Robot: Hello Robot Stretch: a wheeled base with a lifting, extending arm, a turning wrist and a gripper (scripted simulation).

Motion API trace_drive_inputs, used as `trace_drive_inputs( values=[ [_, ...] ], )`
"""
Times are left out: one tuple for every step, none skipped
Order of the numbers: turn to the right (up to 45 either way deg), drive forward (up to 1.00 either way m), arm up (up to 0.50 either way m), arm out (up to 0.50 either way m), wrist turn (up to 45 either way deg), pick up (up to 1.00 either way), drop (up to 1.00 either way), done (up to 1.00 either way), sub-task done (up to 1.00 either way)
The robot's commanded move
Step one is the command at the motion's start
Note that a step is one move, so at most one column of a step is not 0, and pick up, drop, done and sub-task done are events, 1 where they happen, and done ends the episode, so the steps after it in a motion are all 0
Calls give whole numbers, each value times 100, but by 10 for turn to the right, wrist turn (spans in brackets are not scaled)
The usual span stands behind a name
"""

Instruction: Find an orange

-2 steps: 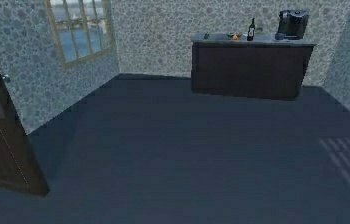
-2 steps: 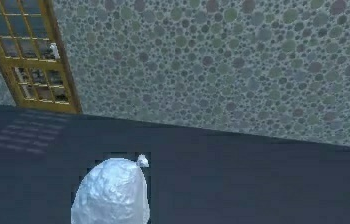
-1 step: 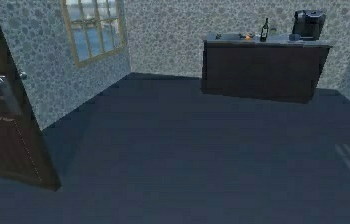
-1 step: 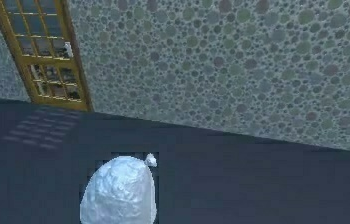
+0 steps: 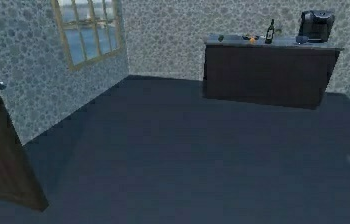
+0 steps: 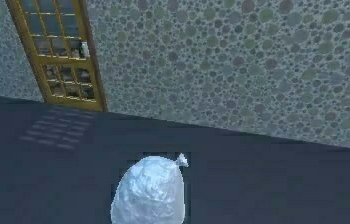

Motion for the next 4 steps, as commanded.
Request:
trace_drive_inputs(
  values=[
    [120,0,0,0,0,0,0,0,0],
    [30,0,0,0,0,0,0,0,0],
    [0,80,0,0,0,0,0,0,0],
    [90,0,0,0,0,0,0,0,0]
  ],
)
